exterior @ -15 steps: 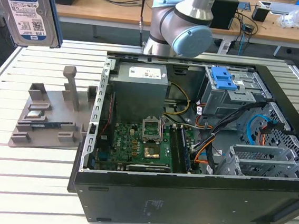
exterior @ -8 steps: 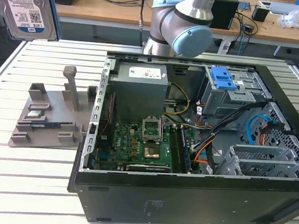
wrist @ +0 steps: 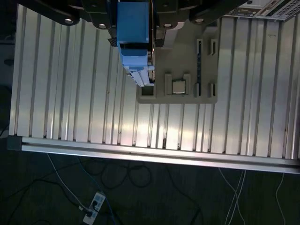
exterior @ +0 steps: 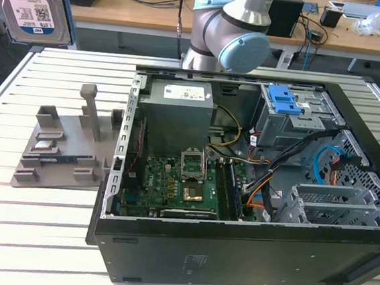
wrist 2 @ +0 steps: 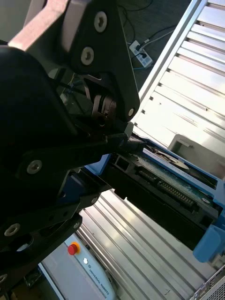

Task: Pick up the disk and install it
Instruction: 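Pick up the disk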

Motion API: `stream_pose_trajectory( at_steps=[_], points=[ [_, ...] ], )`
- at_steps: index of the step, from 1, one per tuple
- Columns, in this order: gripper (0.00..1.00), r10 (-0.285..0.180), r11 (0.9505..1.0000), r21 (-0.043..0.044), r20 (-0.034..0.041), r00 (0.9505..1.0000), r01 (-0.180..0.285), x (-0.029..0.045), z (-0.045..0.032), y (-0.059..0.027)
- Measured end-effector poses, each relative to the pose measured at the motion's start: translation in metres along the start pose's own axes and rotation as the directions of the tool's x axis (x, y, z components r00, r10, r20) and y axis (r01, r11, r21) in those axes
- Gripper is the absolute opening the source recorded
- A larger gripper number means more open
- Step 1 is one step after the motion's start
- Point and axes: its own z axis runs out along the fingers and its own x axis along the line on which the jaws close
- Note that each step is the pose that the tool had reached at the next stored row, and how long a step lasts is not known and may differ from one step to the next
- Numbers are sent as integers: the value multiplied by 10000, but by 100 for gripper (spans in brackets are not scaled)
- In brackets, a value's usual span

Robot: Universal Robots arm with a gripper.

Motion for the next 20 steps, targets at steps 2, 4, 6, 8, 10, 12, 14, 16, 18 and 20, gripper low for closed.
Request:
stream_pose_trajectory(
  at_steps=[2, 4, 6, 8, 10, 12, 14, 16, 18, 20],
  points=[
    [36, 1, 10000, 0, 0, 10000, -1, 0, -52, 2],
    [36, 0, 10000, 0, 0, 10000, 0, 1, -110, 3],
    [36, 0, 10000, 2, 0, 10000, 0, 1, -150, 5],
    [36, 0, 10000, -1, 0, 10000, 0, 1, -180, 5],
    [36, 0, 10000, 0, 2, 10000, 0, 1, -181, 5],
    [36, 0, 10000, 1, 3, 10000, 0, 1, -180, 5],
    [36, 0, 10000, 1, 3, 10000, 0, 1, -181, 5],
    [36, -1, 10000, 1, 3, 10000, 1, 2, -181, -1],
    [36, -1, 10000, 0, 2, 10000, 1, 4, -182, -30],
    [36, 0, 10000, 1, 3, 10000, 0, 9, -183, -90]
  ],
)
